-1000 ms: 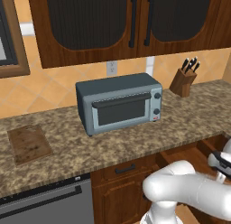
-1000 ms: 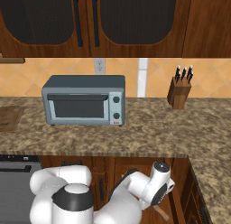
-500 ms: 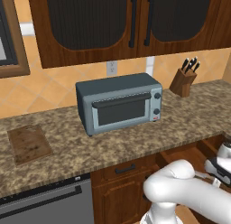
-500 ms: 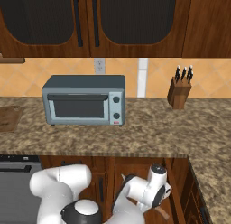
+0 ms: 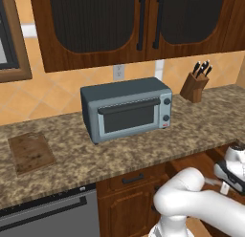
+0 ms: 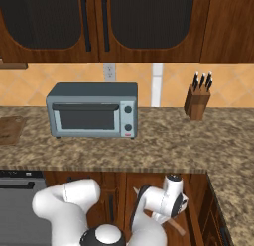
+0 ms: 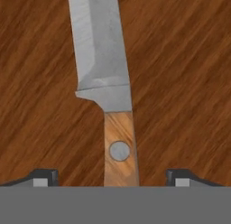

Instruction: Pick up the knife from the drawer and place it on the cutting board. Then place the meat from the plate to the cutting board.

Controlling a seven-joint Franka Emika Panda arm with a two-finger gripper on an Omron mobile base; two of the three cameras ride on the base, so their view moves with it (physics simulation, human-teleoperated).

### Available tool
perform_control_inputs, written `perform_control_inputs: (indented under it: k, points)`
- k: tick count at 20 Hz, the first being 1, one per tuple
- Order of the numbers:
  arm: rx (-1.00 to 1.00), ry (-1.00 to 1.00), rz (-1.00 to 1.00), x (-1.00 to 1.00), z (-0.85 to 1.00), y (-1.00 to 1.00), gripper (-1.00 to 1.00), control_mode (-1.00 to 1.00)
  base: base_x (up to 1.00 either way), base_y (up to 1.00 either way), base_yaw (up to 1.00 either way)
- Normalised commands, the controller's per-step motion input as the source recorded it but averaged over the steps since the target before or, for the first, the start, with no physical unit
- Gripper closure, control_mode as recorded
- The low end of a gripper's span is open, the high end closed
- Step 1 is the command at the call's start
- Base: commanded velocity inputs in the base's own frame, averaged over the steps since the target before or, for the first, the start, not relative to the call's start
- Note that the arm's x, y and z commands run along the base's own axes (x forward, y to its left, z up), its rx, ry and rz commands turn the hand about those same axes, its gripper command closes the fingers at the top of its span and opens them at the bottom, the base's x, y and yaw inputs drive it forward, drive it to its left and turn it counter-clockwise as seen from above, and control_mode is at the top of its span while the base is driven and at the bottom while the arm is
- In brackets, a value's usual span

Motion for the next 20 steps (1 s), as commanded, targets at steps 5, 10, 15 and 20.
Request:
perform_control_inputs:
  k: [5, 10, 15, 20]
  points:
    - [0.00, 0.08, 0.02, -0.14, -0.89, 0.00, 1.00, -1.00, 0.00, 0.00, 0.00]
    - [0.00, 0.02, 0.00, -0.05, -0.62, 0.00, 1.00, -1.00, 0.00, 0.00, 0.00]
    - [0.08, 0.00, 0.00, -0.62, -0.39, -0.05, 1.00, -1.00, 0.00, 0.00, 0.00]
    - [0.16, 0.00, 0.00, -0.93, -0.28, -0.01, 1.00, -1.00, 0.00, 0.00, 0.00]
